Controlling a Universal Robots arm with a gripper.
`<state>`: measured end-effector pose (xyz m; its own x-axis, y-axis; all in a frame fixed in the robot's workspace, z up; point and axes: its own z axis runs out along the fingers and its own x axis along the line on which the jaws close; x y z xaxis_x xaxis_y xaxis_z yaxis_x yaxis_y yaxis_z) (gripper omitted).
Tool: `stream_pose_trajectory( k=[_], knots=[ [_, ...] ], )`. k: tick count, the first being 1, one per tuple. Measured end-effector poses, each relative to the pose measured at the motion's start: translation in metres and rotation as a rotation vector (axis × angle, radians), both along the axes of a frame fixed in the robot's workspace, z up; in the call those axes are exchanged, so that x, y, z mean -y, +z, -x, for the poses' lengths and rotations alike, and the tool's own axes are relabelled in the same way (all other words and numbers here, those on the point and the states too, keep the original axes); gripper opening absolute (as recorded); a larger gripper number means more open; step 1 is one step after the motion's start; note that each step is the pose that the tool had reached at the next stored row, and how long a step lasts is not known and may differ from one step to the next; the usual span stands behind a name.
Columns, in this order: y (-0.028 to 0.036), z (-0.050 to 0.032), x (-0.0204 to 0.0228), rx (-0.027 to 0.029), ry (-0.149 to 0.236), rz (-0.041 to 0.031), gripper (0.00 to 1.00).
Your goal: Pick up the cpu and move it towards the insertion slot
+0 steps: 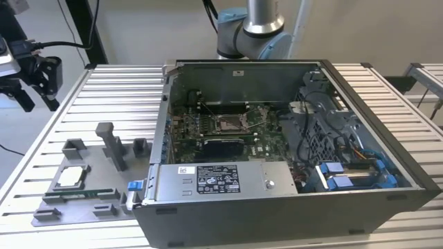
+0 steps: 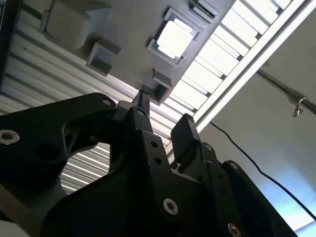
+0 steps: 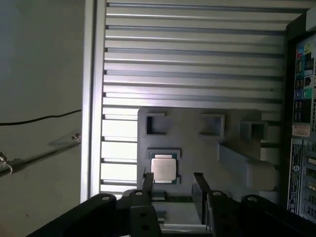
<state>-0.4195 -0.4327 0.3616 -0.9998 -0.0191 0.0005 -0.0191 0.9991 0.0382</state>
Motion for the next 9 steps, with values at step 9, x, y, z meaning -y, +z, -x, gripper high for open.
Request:
stream_pose_trajectory(
  k=[9],
  knots=[
    [0.0000,0.0000,0.0001,0.0000,0.000,0.0000,1.00]
  ],
)
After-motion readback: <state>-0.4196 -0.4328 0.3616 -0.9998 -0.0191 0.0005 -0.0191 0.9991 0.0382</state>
